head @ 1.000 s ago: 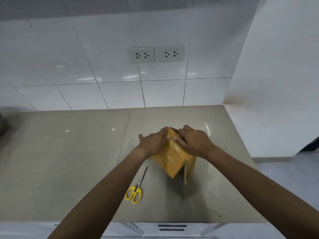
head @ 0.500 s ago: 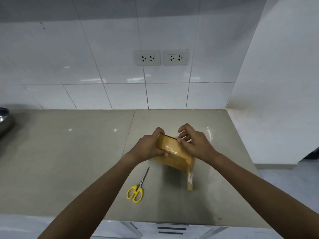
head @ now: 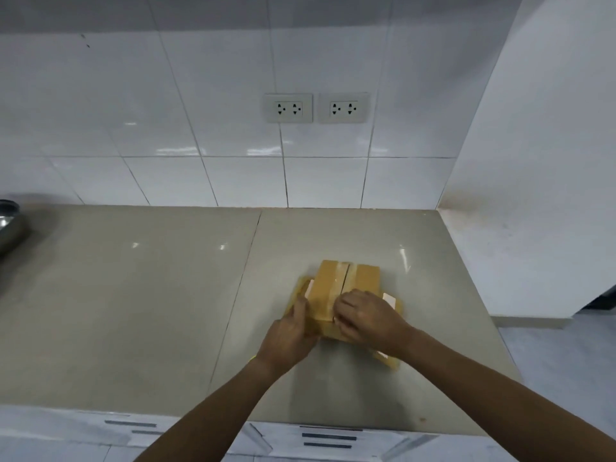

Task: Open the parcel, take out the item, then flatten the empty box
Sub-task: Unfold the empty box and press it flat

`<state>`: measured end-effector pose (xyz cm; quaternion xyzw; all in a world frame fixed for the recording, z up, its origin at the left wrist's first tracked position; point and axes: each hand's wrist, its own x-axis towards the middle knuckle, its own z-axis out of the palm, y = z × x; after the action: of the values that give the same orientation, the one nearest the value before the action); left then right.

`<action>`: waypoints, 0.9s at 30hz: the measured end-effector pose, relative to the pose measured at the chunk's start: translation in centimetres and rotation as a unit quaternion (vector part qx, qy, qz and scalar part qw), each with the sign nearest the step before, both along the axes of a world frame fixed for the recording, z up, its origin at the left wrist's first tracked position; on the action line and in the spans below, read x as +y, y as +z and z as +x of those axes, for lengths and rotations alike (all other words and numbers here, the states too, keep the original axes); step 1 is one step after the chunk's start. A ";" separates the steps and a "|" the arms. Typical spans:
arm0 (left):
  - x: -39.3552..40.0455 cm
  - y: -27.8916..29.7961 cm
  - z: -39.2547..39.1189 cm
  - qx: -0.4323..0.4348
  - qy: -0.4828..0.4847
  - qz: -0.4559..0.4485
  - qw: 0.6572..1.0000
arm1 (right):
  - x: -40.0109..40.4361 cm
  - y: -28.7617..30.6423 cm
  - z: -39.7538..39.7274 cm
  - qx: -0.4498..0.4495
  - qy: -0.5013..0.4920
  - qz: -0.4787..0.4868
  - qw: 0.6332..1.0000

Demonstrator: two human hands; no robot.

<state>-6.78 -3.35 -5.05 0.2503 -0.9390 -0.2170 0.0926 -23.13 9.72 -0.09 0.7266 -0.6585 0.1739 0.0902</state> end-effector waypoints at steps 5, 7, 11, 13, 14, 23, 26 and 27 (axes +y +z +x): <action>0.4 -1.2 2.4 0.010 -0.056 -0.050 0.997 | 1.8 -3.0 1.1 -0.050 -0.030 0.071 0.996; 0.4 -1.3 2.5 0.040 -0.065 -0.070 0.995 | 1.9 -3.0 0.9 -0.141 -0.060 0.093 0.984; 0.2 -0.6 1.1 0.051 -0.095 -0.035 0.994 | 1.7 -2.4 0.8 -0.229 -0.093 0.106 0.963; 0.5 -0.5 -0.3 0.010 -0.086 0.032 0.996 | 1.6 -2.2 0.7 -0.242 -0.111 0.118 0.957; 0.8 -0.5 -1.0 -0.006 -0.072 0.065 0.995 | 1.6 -2.2 0.7 -0.248 -0.121 0.125 0.953; 3.8 -2.9 -3.7 0.028 0.067 0.091 0.993 | 0.7 -1.1 -0.1 -0.301 -0.166 0.184 0.921; 4.5 -2.9 -4.0 0.018 0.096 0.064 0.993 | 0.3 -0.8 -0.3 -0.325 -0.169 0.186 0.912; 4.7 -2.8 -4.1 0.008 0.101 0.050 0.994 | 0.2 -0.6 -0.4 -0.343 -0.175 0.183 0.905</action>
<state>-10.92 1.35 -7.85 0.3466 -0.8961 -0.2549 0.1090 -23.48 9.87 -0.71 0.4990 -0.7857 0.2703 -0.2462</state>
